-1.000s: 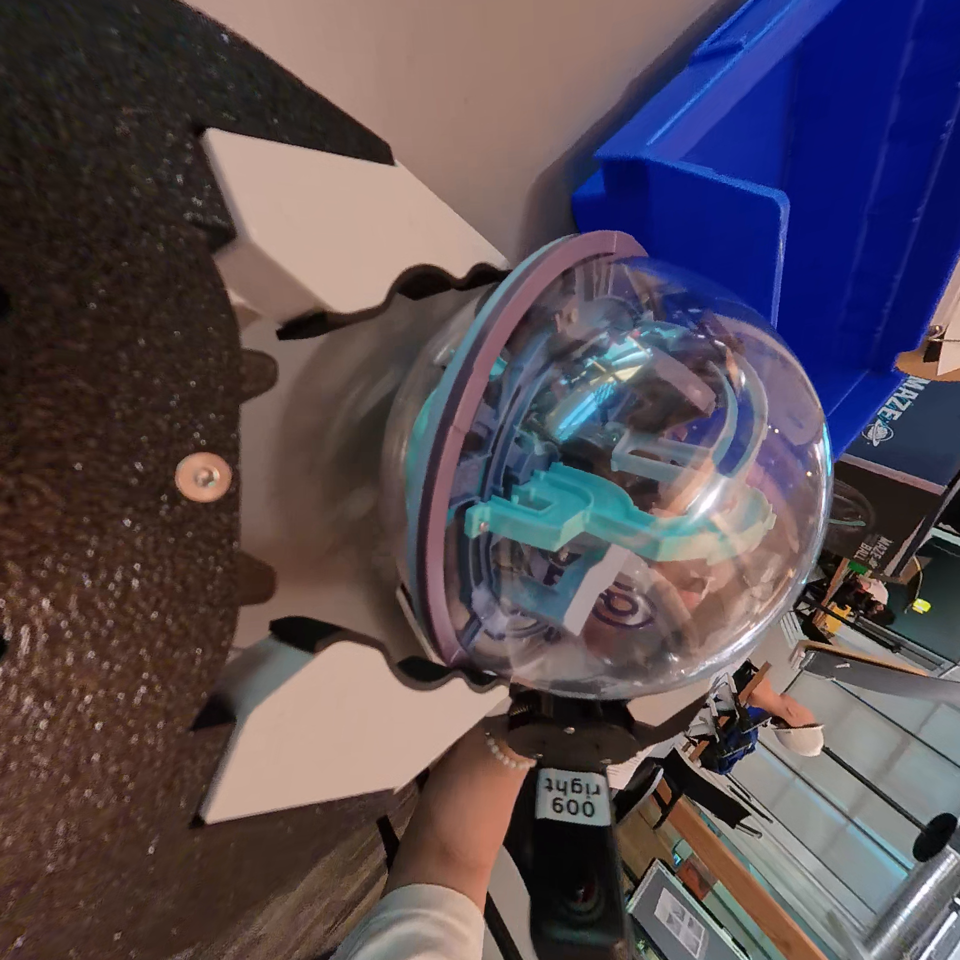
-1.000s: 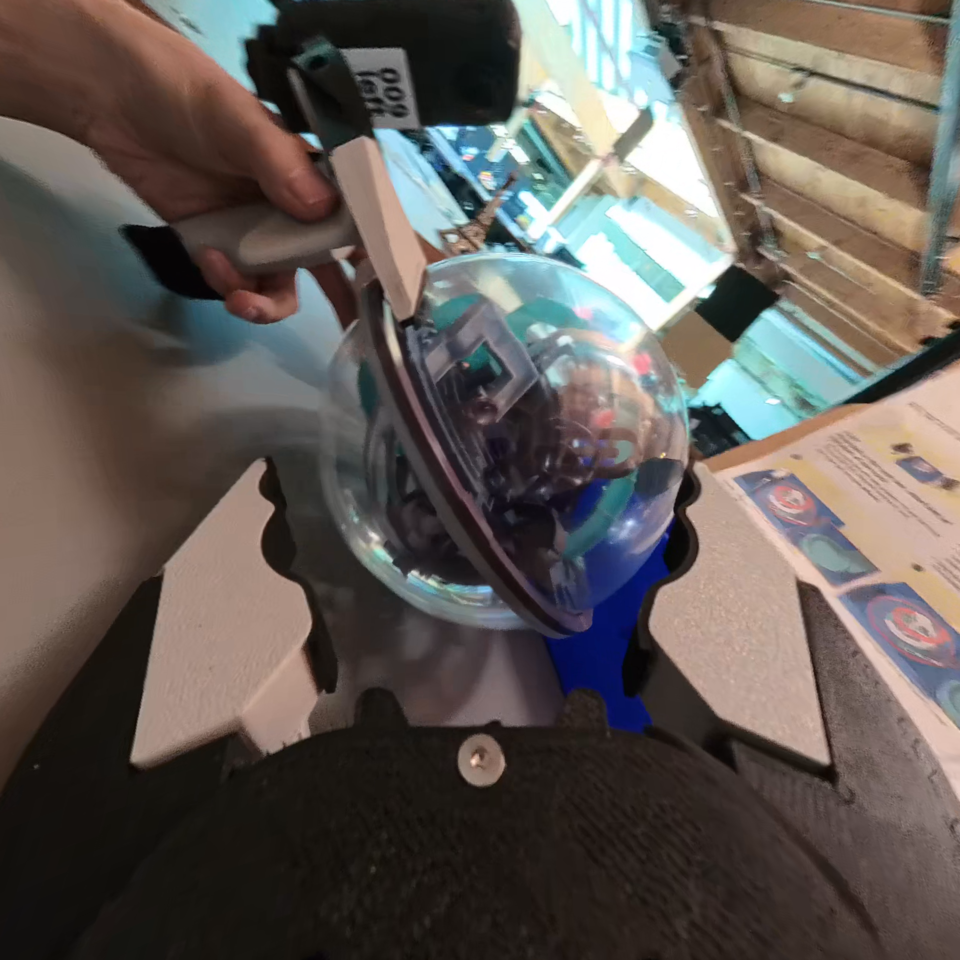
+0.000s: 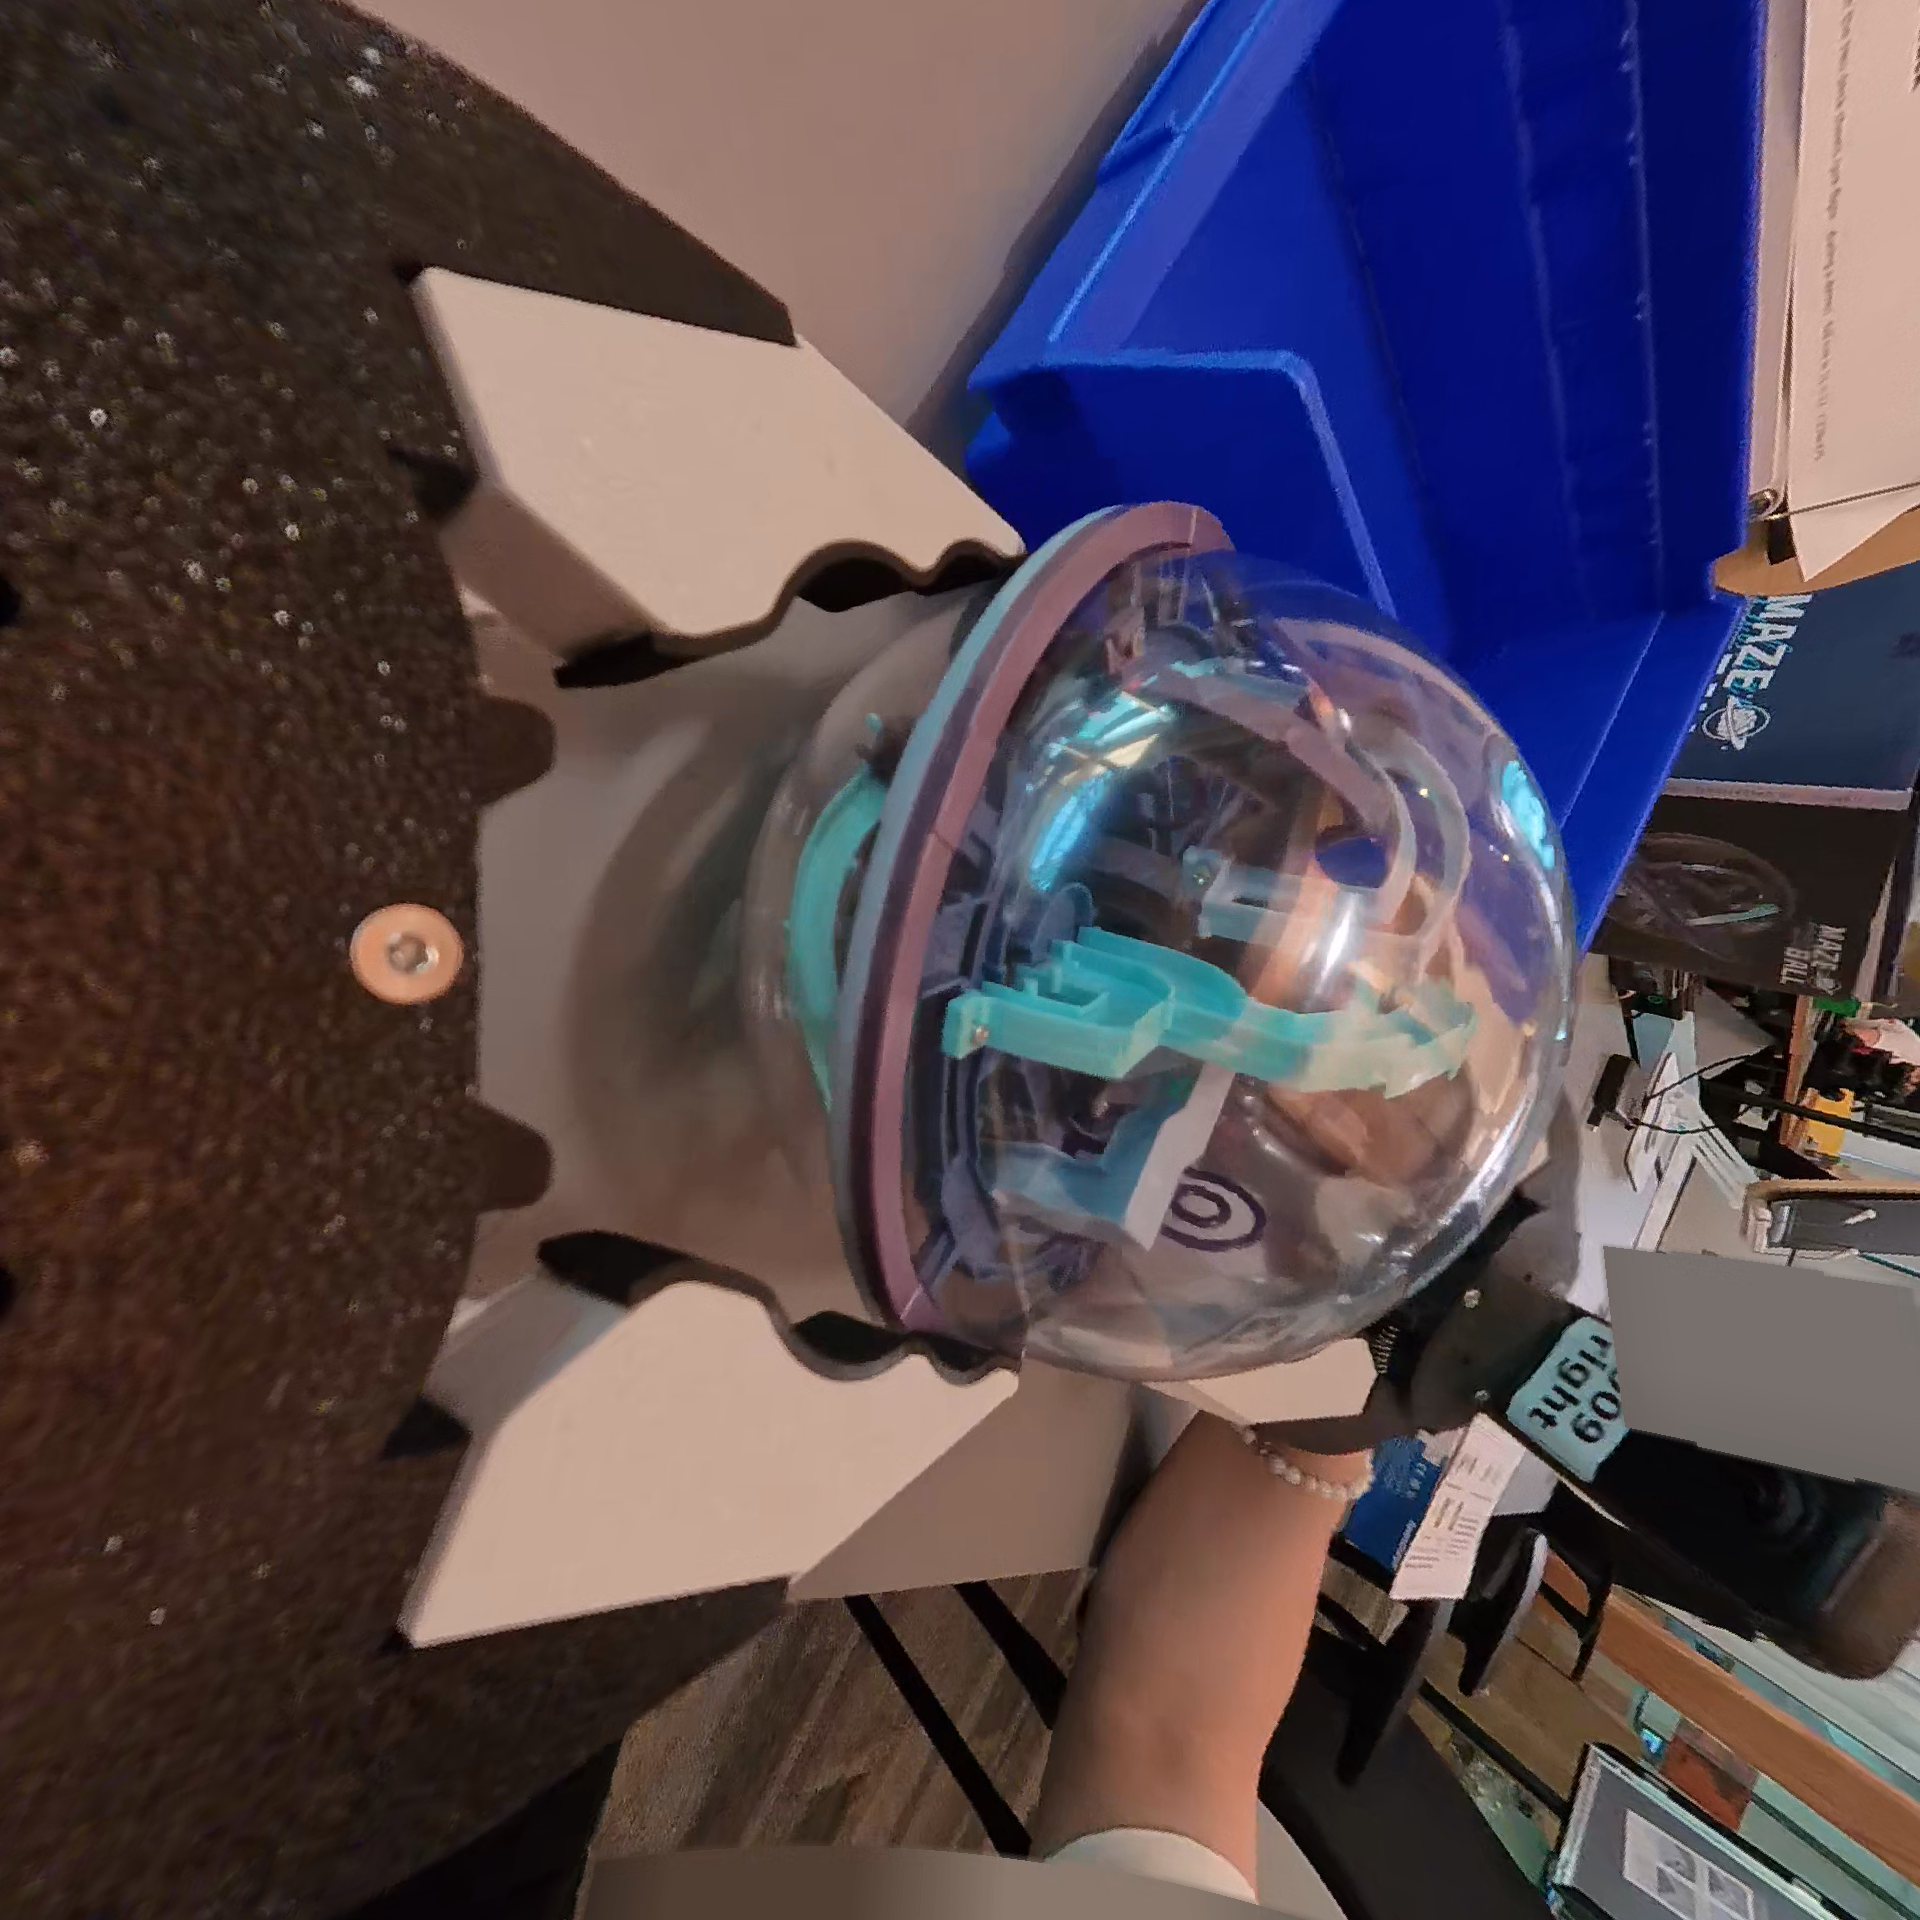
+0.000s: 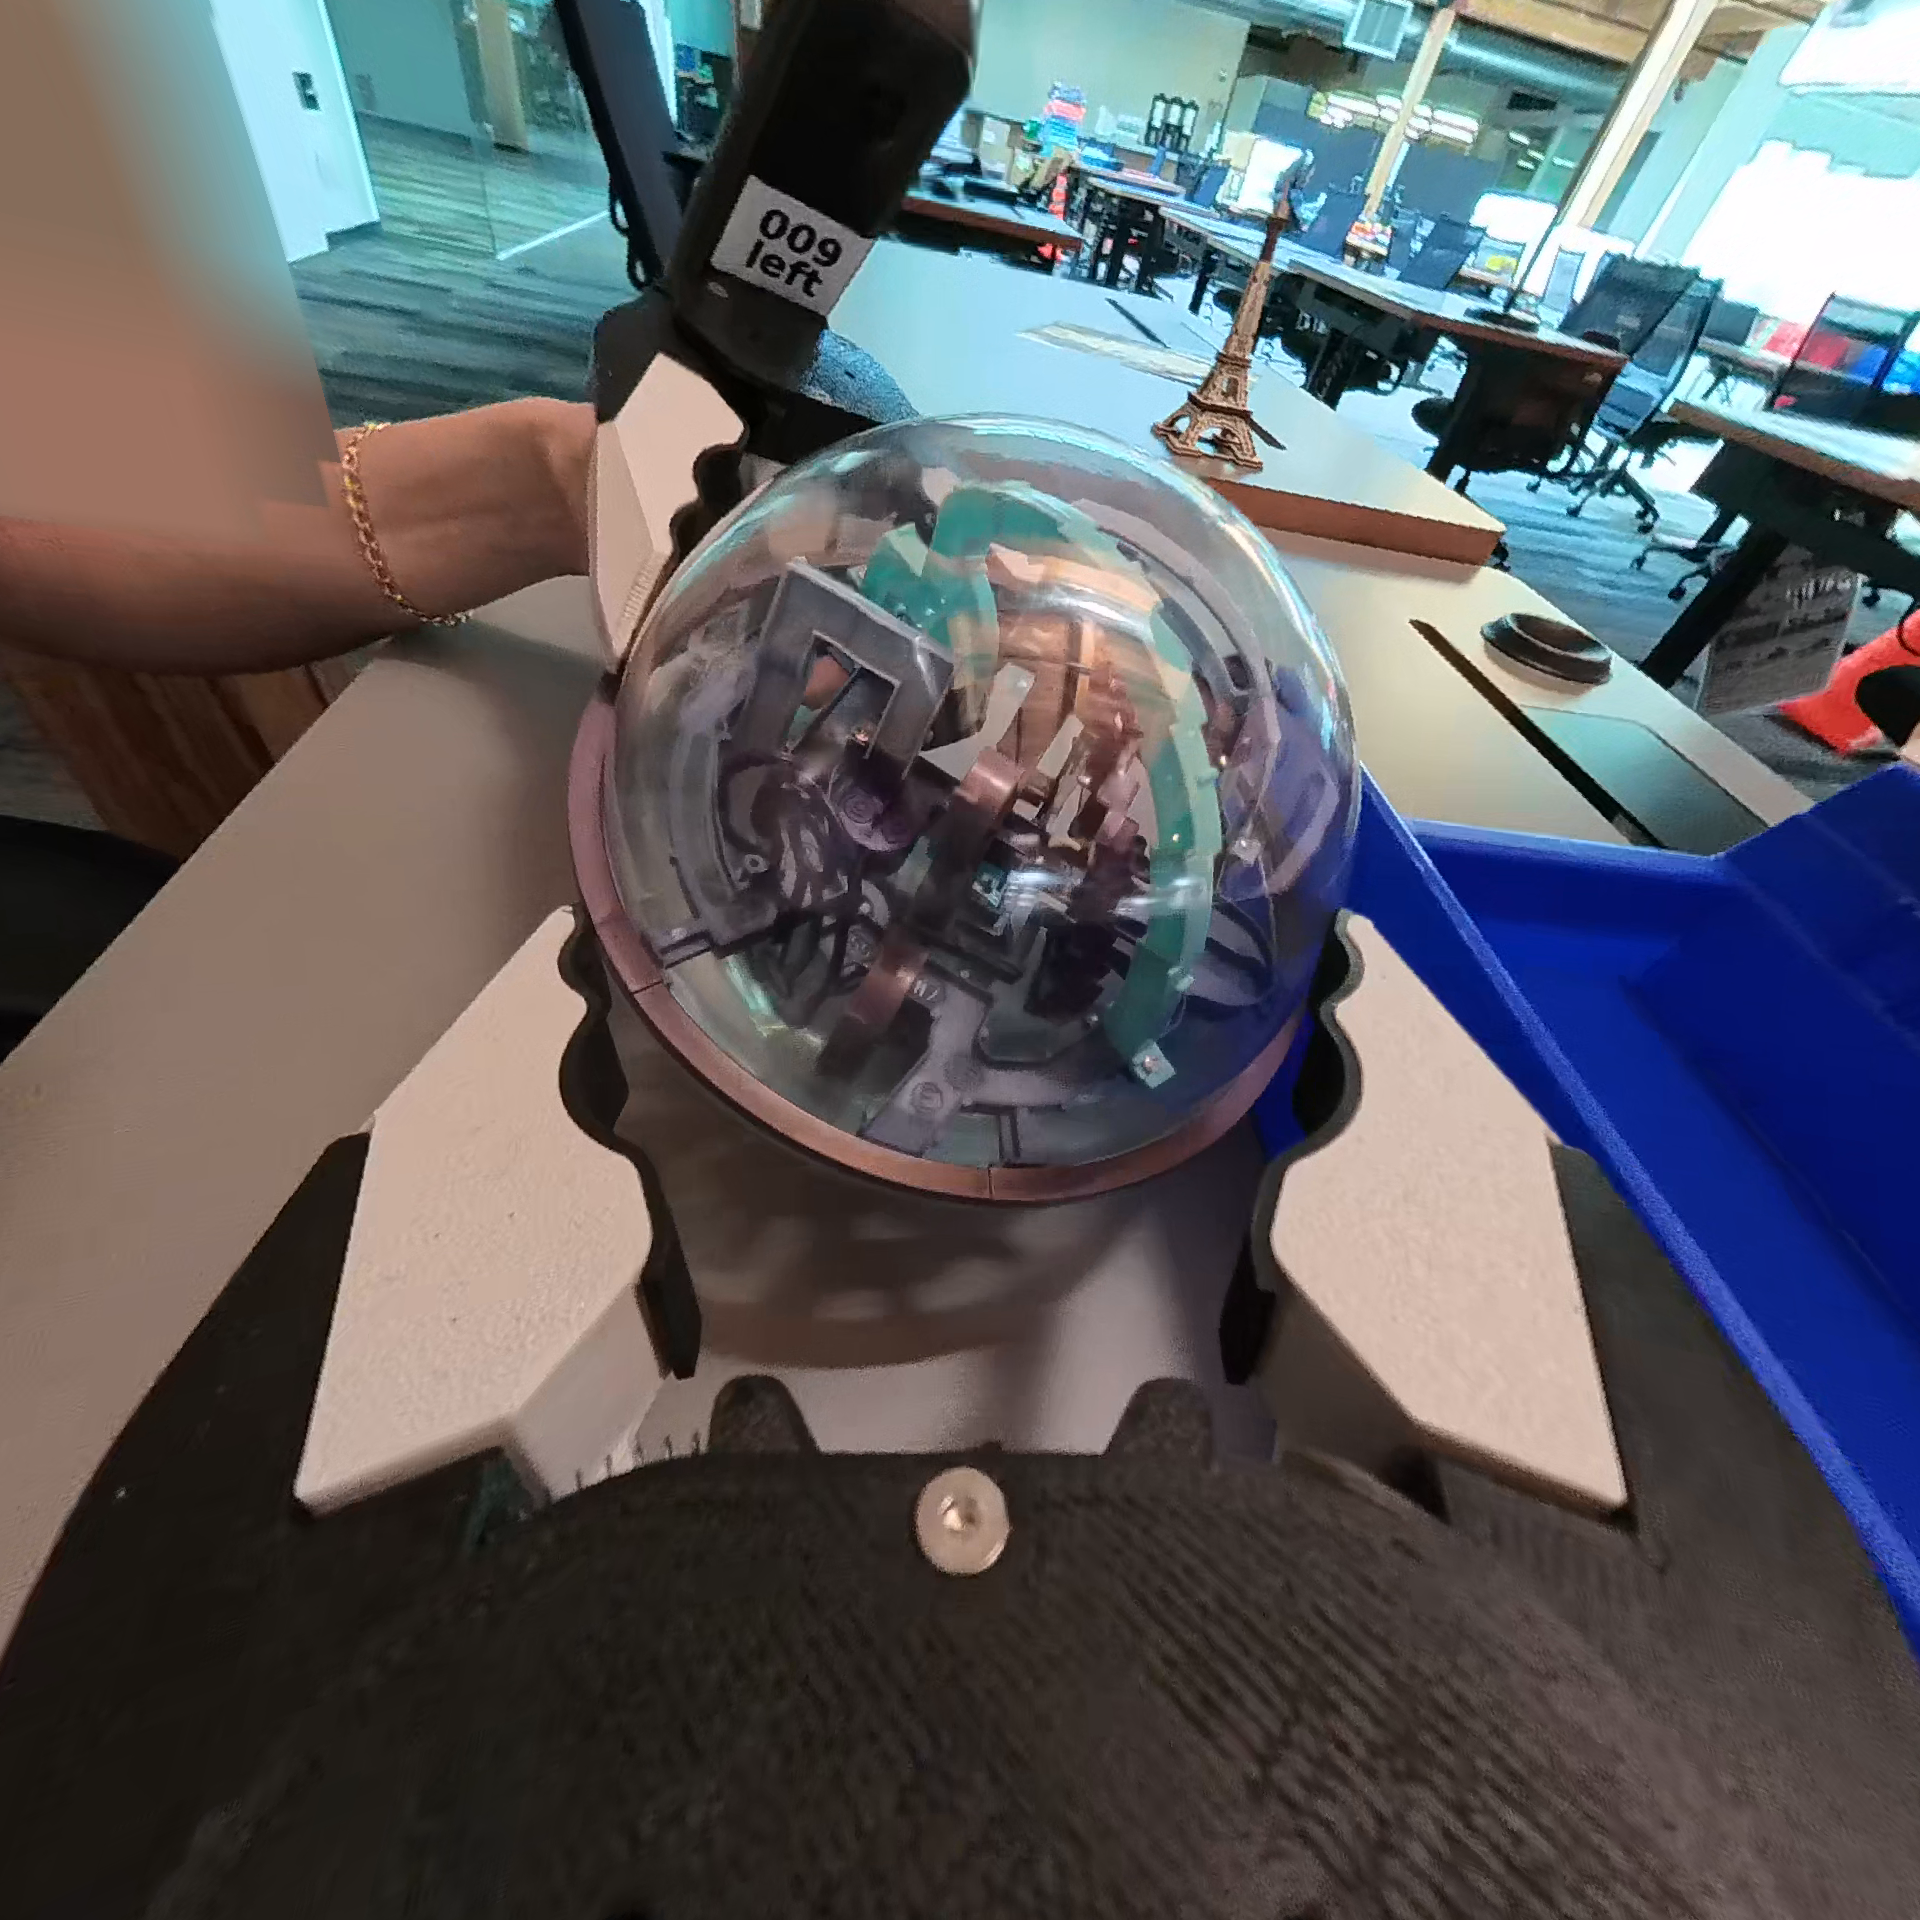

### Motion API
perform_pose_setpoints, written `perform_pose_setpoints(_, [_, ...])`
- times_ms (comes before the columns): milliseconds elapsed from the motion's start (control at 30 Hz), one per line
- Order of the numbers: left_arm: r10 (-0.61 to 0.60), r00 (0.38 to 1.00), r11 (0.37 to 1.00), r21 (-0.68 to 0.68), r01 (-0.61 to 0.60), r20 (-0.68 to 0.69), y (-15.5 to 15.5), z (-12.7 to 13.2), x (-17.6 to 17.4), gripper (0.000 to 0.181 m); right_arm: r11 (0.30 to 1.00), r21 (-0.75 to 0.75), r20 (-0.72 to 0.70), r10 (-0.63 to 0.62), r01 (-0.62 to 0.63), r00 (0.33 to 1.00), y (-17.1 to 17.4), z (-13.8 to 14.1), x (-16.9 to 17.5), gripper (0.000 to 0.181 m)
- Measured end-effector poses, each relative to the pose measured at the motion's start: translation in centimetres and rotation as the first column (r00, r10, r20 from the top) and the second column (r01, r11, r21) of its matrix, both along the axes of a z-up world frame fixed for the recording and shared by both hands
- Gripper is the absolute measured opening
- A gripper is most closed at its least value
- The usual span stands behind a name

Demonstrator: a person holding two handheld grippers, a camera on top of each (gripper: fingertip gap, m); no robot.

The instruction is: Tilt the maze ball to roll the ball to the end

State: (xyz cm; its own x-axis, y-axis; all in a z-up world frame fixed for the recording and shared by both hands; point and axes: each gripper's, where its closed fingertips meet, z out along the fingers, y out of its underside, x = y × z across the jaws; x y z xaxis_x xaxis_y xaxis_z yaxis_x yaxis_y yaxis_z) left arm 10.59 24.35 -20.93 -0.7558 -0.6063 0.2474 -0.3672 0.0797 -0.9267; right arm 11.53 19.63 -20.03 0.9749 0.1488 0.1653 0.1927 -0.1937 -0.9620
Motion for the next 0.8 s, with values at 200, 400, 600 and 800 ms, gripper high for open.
perform_pose_setpoints(200, [-0.020,0.998,0.999,-0.046,0.018,-0.053,0.35,0.74,0.93,0.136,0.998,0.027,-0.113,-0.060,0.064,0.992,0.27,-0.44,0.45,0.131])
perform_pose_setpoints(400, [-0.048,0.995,0.998,-0.045,0.044,-0.088,0.28,0.76,1.01,0.137,0.996,0.023,-0.145,-0.086,0.091,0.986,0.26,-0.49,0.39,0.131])
perform_pose_setpoints(600, [-0.057,0.993,0.997,-0.063,0.050,-0.108,0.31,0.80,1.06,0.137,0.995,0.025,-0.172,-0.095,0.101,0.980,0.33,-0.43,0.39,0.131])
perform_pose_setpoints(800, [-0.076,0.992,0.992,-0.112,0.065,-0.100,0.54,0.97,1.01,0.137,0.990,0.040,-0.188,-0.123,0.132,0.974,0.54,-0.35,0.12,0.130])
